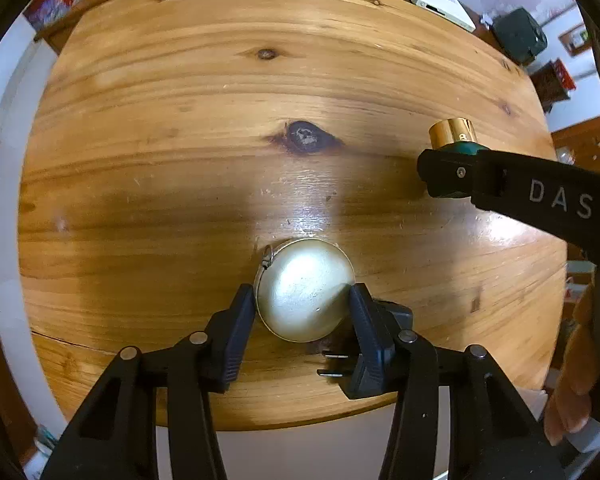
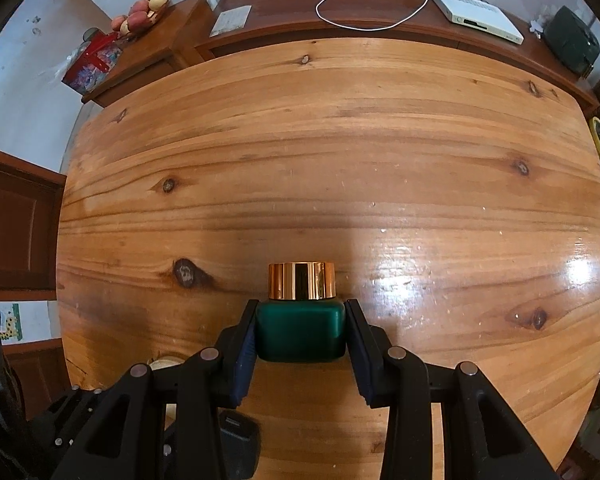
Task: Organize rigid objects
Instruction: 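Grasp the green gold-capped bottle with the right tool while the left tool grasps the gold compact, then carry the compact into the tray with the left tool while the right tool carries the bottle there, then open both tools to release the compact and bottle in the tray, then move the right tool out of the tray to the black charger, then grasp the black charger with the right tool, then carry the black charger into the tray with the right tool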
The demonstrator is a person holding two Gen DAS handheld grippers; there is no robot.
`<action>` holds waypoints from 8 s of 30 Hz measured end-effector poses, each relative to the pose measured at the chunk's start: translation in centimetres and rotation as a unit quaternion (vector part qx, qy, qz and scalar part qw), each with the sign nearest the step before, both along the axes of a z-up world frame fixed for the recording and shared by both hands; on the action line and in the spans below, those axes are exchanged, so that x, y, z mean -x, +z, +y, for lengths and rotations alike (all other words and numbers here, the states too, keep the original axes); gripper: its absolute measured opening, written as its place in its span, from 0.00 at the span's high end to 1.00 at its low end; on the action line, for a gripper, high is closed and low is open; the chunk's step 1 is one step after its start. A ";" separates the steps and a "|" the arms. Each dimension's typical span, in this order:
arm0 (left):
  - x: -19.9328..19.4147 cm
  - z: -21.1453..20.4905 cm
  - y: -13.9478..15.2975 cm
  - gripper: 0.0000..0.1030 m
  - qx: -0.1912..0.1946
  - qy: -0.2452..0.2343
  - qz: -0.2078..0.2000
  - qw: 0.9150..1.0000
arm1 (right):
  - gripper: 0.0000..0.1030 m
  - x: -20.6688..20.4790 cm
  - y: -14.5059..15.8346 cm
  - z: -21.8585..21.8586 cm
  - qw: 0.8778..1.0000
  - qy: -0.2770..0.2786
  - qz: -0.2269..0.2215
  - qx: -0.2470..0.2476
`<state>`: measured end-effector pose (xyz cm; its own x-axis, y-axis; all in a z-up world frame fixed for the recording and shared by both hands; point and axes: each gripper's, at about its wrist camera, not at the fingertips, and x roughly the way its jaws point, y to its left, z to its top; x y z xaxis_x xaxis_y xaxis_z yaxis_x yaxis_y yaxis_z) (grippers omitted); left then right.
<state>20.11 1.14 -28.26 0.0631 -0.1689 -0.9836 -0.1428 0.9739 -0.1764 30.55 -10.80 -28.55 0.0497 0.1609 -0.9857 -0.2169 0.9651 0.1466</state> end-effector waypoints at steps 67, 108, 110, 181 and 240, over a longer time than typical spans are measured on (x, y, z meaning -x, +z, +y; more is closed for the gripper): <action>8.6 2.6 15.7 0.43 -0.028 -0.082 -0.148 0.985 | 0.60 12.6 13.5 -1.4 0.992 0.046 -0.109 -0.043; 21.8 3.0 9.4 0.14 0.002 -0.156 -0.086 0.984 | 0.40 33.2 9.6 0.4 0.996 0.076 -0.042 0.037; 21.9 3.3 10.1 0.14 0.004 -0.155 -0.095 0.983 | 0.40 33.1 10.1 0.6 0.995 0.075 -0.047 0.038; 8.8 7.5 15.2 0.14 0.011 0.040 -0.155 0.987 | 0.42 9.7 -2.5 7.1 0.979 0.139 0.130 0.068; 24.7 0.4 15.2 0.14 -0.011 -0.086 -0.152 0.985 | 0.49 35.2 10.7 -2.1 0.993 0.008 -0.071 0.090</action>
<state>-4.55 1.49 -13.09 0.3282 -0.1808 -0.9271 0.0802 0.9833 -0.1634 -4.64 -12.95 -17.82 0.1894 -0.0156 -0.9818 -0.2391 0.9690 -0.0615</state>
